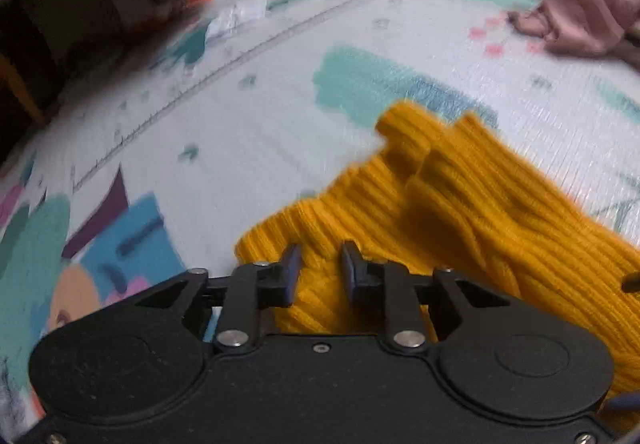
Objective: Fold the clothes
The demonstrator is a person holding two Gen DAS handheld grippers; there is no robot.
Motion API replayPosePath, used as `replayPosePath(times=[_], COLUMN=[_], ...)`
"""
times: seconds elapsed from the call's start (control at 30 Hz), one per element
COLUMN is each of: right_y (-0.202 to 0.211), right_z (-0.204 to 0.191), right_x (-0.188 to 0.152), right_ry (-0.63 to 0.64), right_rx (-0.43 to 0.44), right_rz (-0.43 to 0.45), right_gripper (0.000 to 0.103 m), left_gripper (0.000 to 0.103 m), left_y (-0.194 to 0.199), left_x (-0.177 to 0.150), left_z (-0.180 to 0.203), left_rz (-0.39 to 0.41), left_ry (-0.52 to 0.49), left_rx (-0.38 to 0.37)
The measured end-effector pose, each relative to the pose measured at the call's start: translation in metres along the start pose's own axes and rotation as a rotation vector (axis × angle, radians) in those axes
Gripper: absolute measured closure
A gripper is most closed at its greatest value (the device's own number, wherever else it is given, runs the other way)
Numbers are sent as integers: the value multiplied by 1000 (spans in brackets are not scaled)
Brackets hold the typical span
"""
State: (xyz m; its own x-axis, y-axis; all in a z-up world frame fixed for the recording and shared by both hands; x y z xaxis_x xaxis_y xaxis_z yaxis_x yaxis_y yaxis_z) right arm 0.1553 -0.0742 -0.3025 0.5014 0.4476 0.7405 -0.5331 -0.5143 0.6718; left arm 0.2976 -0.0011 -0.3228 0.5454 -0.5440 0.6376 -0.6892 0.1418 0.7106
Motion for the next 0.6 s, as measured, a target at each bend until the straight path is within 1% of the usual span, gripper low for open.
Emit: replayPosePath(times=[0.03, 0.07, 0.1, 0.13, 0.2, 0.27, 0.33, 0.37, 0.43, 0.53, 0.6], right_y=[1, 4, 6, 9, 18, 28, 41, 47, 57, 64, 59], right_z=[4, 6, 8, 10, 14, 17, 16, 13, 2, -7, -8], right_x=[-1, -1, 0, 1, 1, -1, -4, -6, -11, -19, -27], right_ry=[-8, 9, 34, 53, 80, 104, 136, 157, 187, 217, 206], right_rx=[13, 25, 48, 84, 164, 238, 294, 313, 345, 371, 370], right_rz=[-7, -9, -16, -26, -57, -89, -120, -136, -166, -178, -190], right_gripper=[56, 56, 56, 56, 57, 56, 58, 60, 68, 71, 72], left_gripper=[81, 81, 81, 81, 81, 81, 81, 81, 81, 81, 81], left_y=[1, 10, 29, 49, 88, 120, 147, 156, 168, 170, 156], left_x=[0, 1, 2, -1, -13, -29, -51, -61, -81, -105, -122], left_z=[-3, -7, -11, -13, -12, -1, 18, 28, 45, 66, 75], left_rz=[-9, 11, 64, 101, 147, 176, 172, 167, 152, 132, 83], left_ry=[10, 24, 46, 58, 51, 12, -43, -60, -69, -61, -48], left_rx=[-1, -7, -29, -59, -123, -207, -280, -300, -343, -365, -354])
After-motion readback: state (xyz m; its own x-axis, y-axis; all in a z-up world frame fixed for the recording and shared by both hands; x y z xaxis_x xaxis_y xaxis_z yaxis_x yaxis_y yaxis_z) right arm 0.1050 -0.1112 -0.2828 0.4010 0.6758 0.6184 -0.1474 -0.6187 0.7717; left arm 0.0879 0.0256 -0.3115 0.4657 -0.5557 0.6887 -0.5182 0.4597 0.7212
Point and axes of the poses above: each gripper's, at about its wrist camera, not at the fingertips, and y roughly against the way its jaws point, z to its right, x to its top, the point moved 5 cm from there along -y, roughly the way its jaws point, and after that the axes turned 9 degrees about x, right-handed, at the moved point
